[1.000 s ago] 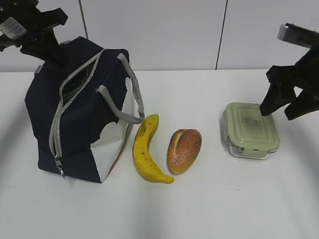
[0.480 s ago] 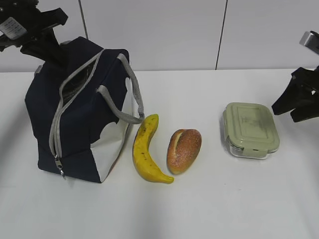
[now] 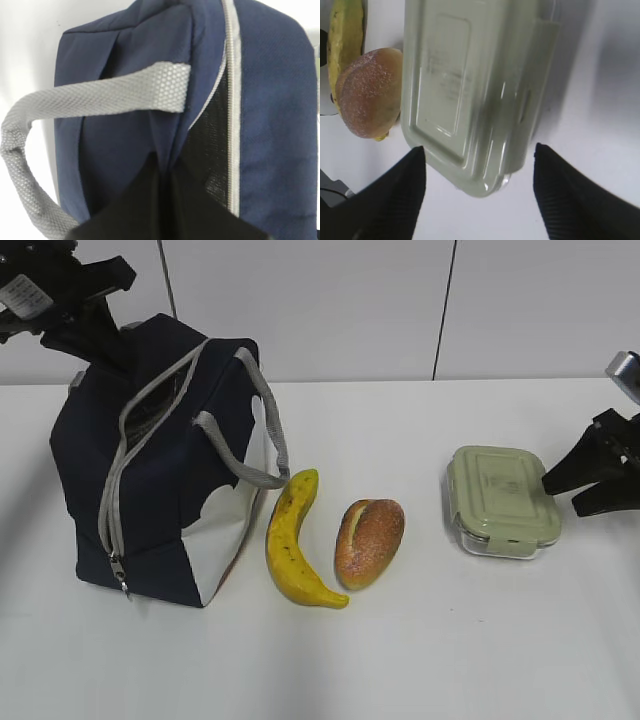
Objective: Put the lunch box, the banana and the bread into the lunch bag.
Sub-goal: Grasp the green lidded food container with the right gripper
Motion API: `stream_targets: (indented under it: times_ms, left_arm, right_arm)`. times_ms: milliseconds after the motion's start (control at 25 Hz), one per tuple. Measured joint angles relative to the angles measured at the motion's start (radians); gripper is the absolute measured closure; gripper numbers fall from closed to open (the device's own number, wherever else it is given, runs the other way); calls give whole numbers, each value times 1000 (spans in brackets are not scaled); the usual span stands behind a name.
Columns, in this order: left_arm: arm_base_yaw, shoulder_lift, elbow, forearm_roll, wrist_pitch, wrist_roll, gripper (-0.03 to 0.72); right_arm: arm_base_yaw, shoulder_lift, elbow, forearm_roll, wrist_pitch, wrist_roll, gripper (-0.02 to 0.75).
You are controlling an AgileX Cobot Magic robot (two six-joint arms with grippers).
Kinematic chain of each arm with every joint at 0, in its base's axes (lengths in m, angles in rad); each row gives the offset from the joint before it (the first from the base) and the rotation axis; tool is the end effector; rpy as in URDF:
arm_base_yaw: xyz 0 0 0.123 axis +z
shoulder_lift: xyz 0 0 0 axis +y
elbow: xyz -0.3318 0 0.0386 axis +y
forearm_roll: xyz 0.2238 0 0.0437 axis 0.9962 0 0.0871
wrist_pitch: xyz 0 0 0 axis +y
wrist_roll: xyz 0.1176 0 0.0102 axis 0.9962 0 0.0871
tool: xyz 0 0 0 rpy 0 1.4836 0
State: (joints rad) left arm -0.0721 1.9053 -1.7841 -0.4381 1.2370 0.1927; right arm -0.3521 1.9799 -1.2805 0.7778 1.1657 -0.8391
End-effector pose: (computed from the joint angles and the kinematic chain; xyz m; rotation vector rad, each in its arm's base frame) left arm 0.4035 -0.0766 0.3378 0.2517 2.7508 -0.5847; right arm 0.3645 -0.0528 0.2115 -0.1257 2.7614 0.9653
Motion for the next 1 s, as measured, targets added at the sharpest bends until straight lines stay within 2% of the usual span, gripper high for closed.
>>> stream_targets:
  times_ms: [160, 240, 640, 760, 1000]
  left_arm:
    - [0, 0, 0, 0, 0, 2, 691]
    - [0, 0, 0, 2, 0, 2, 691]
    - [0, 0, 0, 4, 0, 3, 691]
    - [0, 0, 0, 5, 0, 3, 691]
    - [0, 0, 0, 7, 0, 3, 691]
  right_arm:
    - [0, 83, -45, 60, 12, -49, 170]
    - [0, 115, -70, 75, 12, -59, 151]
    - [0, 201, -93, 149, 12, -128, 151]
    - [0, 217, -93, 171, 12, -142, 183]
    - [-2, 217, -95, 214, 21, -154, 346]
